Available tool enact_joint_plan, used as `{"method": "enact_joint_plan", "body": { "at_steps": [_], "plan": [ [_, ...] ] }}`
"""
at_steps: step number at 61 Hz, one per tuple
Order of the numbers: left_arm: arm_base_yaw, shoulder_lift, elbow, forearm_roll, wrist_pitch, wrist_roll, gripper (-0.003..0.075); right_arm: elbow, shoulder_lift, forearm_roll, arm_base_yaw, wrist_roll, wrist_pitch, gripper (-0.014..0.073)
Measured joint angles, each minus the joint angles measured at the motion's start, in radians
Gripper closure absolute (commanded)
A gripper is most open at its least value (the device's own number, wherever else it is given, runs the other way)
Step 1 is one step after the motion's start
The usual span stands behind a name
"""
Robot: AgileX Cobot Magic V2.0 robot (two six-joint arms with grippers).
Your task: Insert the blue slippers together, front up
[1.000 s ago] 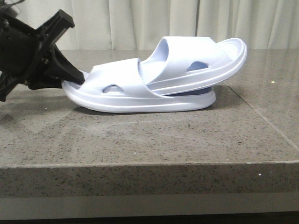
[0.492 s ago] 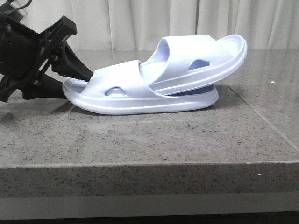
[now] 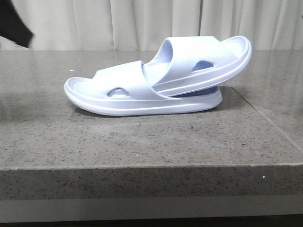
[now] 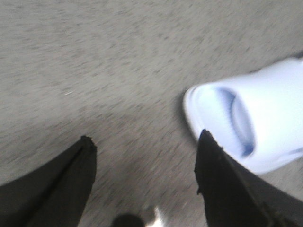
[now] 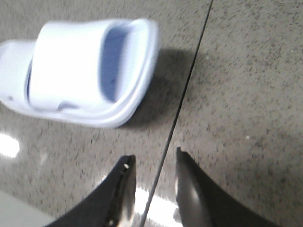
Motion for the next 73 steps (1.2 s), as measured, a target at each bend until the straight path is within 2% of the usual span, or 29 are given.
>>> {"method": "enact_joint_plan", "body": {
  "at_steps": [3, 10, 15, 21, 46, 65, 73],
  "plan": [
    [0.000, -0.044, -0.010, 0.139, 0.042, -0.087, 0.0270, -0.007, -0.029, -0.086, 0.039, 0.063, 0.006, 0.0347],
    [0.000, -0.148, -0.013, 0.347, 0.122, -0.250, 0.0270, -0.011, -0.108, -0.237, 0.095, 0.193, 0.034, 0.0347],
    [0.000, -0.224, 0.000, 0.456, 0.161, -0.321, 0.0272, -0.013, -0.166, -0.327, 0.106, 0.261, 0.062, 0.0347],
    [0.000, -0.315, 0.030, 0.514, 0.191, -0.362, 0.0281, -0.013, -0.239, -0.384, 0.108, 0.310, 0.105, 0.0347],
    [0.001, -0.662, 0.164, 0.531, 0.259, -0.380, 0.0281, 0.106, -0.548, -0.402, 0.110, 0.336, 0.185, 0.0347],
    [0.001, -0.701, 0.203, 0.533, 0.255, -0.380, 0.0284, 0.117, -0.642, -0.402, 0.110, 0.336, 0.187, 0.0350],
    [0.001, -0.701, 0.205, 0.533, 0.232, -0.380, 0.0369, 0.119, -0.642, -0.402, 0.110, 0.337, 0.187, 0.0432]
  ]
}}
